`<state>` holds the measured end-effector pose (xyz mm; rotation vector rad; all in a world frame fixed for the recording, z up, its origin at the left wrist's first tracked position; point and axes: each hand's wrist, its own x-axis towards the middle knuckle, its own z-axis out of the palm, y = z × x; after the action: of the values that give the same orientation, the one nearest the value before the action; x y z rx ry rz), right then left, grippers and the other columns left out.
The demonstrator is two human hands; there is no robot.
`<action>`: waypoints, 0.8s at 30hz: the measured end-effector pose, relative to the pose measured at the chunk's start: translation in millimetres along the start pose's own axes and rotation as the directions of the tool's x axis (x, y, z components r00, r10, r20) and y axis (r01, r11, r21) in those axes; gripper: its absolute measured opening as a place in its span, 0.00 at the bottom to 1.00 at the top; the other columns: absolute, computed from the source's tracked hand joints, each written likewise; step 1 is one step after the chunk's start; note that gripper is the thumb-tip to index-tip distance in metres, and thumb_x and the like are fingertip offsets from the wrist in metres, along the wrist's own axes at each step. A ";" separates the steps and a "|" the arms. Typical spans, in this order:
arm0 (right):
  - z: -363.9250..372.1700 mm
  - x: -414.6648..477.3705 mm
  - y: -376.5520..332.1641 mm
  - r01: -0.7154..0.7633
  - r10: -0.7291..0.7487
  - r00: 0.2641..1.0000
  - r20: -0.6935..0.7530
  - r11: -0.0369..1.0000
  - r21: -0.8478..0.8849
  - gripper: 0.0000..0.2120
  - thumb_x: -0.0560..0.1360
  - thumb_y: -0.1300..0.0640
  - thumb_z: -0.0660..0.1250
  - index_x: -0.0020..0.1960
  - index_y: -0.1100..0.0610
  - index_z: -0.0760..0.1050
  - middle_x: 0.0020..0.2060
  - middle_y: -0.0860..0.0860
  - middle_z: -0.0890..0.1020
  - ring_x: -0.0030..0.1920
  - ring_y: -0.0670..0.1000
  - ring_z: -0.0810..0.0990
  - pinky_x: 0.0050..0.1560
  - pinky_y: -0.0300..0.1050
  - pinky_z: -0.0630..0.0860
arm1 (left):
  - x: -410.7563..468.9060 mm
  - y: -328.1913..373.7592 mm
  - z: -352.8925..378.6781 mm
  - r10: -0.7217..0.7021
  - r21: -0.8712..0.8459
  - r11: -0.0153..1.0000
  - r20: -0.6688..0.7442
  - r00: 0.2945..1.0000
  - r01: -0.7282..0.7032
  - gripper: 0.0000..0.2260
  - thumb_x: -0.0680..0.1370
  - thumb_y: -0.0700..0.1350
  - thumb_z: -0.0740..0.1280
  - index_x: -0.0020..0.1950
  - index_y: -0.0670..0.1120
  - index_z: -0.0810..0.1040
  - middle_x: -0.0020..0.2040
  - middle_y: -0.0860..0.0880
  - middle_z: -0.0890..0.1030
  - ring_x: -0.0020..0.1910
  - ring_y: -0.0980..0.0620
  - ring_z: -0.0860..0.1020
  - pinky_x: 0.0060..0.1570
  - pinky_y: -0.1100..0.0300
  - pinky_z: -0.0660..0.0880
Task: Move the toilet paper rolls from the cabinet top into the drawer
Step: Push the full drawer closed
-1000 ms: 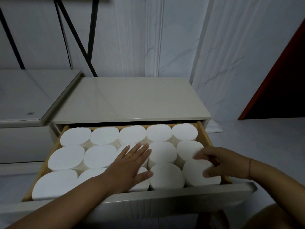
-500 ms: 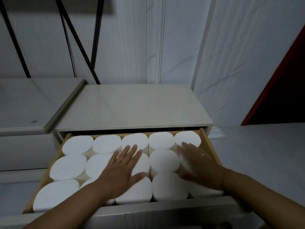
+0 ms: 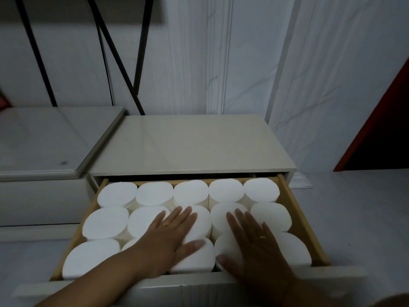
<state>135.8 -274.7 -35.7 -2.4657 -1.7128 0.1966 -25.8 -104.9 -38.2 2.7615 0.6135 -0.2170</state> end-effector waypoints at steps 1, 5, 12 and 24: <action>-0.2 -4.7 -9.3 -0.002 0.001 0.997 -0.080 1.000 -0.013 0.43 0.70 0.26 0.36 0.76 0.52 0.45 0.75 0.53 0.57 0.74 0.54 0.59 0.68 0.58 0.59 | -8.2 5.7 -0.3 0.025 -0.027 0.999 0.006 1.000 -0.025 0.37 0.68 0.75 0.34 0.75 0.62 0.35 0.74 0.63 0.33 0.72 0.62 0.29 0.71 0.58 0.32; -6.9 -13.0 -26.0 -0.056 0.051 0.982 -0.183 0.998 -0.024 0.34 0.75 0.33 0.39 0.68 0.54 0.63 0.65 0.55 0.75 0.63 0.59 0.75 0.56 0.64 0.73 | -30.8 24.2 7.0 0.057 0.008 0.998 -0.030 0.998 -0.056 0.33 0.66 0.76 0.31 0.69 0.68 0.29 0.71 0.67 0.29 0.69 0.66 0.26 0.70 0.61 0.27; -4.3 1.6 -24.2 -0.096 0.086 0.970 -0.226 0.995 -0.036 0.34 0.76 0.34 0.41 0.69 0.54 0.65 0.67 0.56 0.74 0.65 0.58 0.74 0.60 0.64 0.71 | -24.6 20.1 7.1 0.046 0.084 0.996 -0.268 0.962 -0.025 0.34 0.73 0.73 0.37 0.76 0.59 0.40 0.76 0.60 0.38 0.74 0.58 0.33 0.71 0.57 0.33; -7.3 64.9 -3.8 -0.090 0.069 0.953 -0.296 0.994 -0.059 0.36 0.75 0.35 0.43 0.68 0.59 0.70 0.67 0.59 0.72 0.67 0.60 0.72 0.63 0.66 0.68 | 30.2 -9.5 -8.6 0.004 0.166 0.984 -0.390 0.921 0.067 0.36 0.73 0.71 0.34 0.78 0.56 0.41 0.77 0.57 0.38 0.75 0.58 0.33 0.71 0.57 0.30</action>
<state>156.0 -212.8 -29.8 -2.4647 -1.5225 -0.2180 -2.2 -82.2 -38.9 2.9918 0.7683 0.2971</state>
